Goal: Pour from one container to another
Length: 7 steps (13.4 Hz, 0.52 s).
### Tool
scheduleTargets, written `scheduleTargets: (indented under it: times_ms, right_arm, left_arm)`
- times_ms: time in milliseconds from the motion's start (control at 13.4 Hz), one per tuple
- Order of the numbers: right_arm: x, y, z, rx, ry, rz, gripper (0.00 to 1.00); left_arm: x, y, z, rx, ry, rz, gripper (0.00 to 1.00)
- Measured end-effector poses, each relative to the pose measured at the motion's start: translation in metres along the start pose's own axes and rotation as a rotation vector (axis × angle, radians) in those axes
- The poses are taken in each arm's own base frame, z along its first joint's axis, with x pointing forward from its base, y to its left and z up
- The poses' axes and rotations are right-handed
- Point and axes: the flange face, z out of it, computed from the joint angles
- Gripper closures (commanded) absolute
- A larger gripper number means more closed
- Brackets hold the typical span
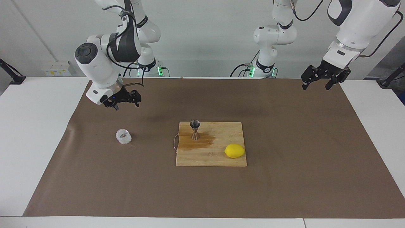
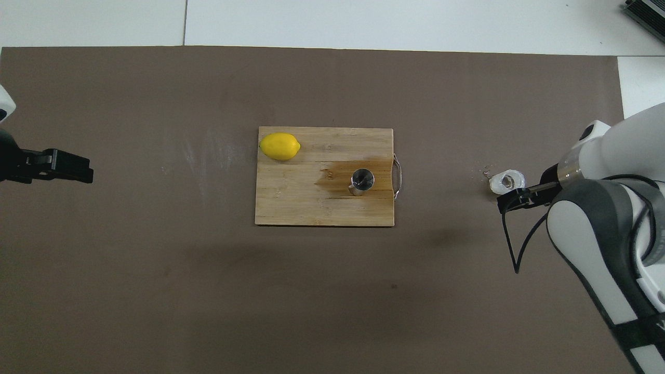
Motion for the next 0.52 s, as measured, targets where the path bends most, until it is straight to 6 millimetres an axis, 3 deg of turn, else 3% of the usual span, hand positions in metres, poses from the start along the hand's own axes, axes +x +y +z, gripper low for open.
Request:
scheduleTargets:
  times_ms: [297, 372, 521]
  right_arm:
    - [-0.031, -0.003, -0.106, -0.001, 0.075, 0.088, 0.0]
    - [-0.034, -0.002, -0.117, 0.001, 0.085, 0.131, 0.0]
    - [-0.032, 0.005, -0.119, 0.003, 0.095, 0.176, 0.0]
  left_arm:
    - [0.0, 0.0, 0.0, 0.0, 0.0, 0.0, 0.0]
    - [0.0, 0.0, 0.0, 0.0, 0.0, 0.0, 0.0]
    - [0.0, 0.0, 0.0, 0.0, 0.0, 0.0, 0.0]
